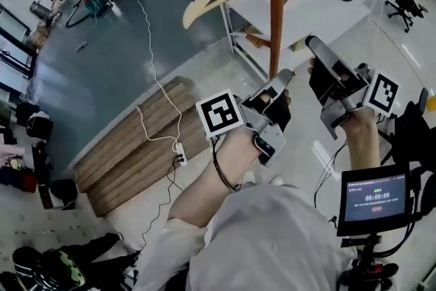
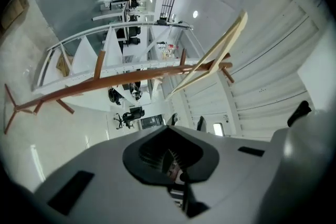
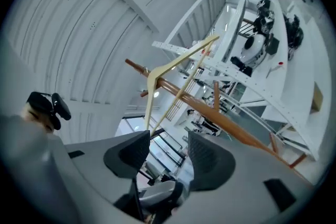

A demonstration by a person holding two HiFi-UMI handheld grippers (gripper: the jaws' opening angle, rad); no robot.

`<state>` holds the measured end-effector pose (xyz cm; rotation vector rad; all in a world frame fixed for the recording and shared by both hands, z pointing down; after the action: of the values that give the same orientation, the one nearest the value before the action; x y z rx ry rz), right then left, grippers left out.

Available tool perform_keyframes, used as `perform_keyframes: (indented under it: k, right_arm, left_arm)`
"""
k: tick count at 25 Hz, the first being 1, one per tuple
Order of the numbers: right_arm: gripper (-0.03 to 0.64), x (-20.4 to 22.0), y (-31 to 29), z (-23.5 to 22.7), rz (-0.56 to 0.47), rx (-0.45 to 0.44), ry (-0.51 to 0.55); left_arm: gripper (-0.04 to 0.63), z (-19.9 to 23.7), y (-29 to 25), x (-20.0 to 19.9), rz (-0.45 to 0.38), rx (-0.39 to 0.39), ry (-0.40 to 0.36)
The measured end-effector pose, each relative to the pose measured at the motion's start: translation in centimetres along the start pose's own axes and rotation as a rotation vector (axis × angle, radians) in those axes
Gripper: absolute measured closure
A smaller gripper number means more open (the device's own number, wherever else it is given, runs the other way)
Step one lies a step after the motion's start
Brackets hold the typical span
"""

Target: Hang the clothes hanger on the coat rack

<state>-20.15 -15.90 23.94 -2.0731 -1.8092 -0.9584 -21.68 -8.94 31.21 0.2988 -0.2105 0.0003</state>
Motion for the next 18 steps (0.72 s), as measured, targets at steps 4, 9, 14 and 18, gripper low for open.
perform_keyframes:
  k: [4,9,14,18]
  right_arm:
    - [0.400,0.5,6.5,-3.7,-0.139,0.164,-0.005]
    - [0.400,1.5,13.1,-7.6,-0.282,0.272,-0.009]
    - [0.400,2.8,20.0,-6.0,-0.436,0.381,-0.010]
    - [0.402,2.9,23.5,-6.7,-0.489,0.442,0.003]
  left_arm:
    - [0.589,2.3,-2.0,4.3,0.127,0.012,0.045]
    - [0.589,6.3,-3.7,8.2,0.229,0.035,0.081]
    - [0.589,6.5,-5.2,14.8,0.414,0.061,0.132]
    - [0.589,7.6,-7.0,18.4,0.488,0.074,0.169]
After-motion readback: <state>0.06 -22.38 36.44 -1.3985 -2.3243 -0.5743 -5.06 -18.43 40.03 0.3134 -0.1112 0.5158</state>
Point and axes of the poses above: the fingertips, and each gripper's own axes: y backward along the fingers, z to its left, x out of its underside, the point moved 1 cm from there along y, backward along the fingers, and after that the axes turned 5 degrees about x, right-handed, at the moved point
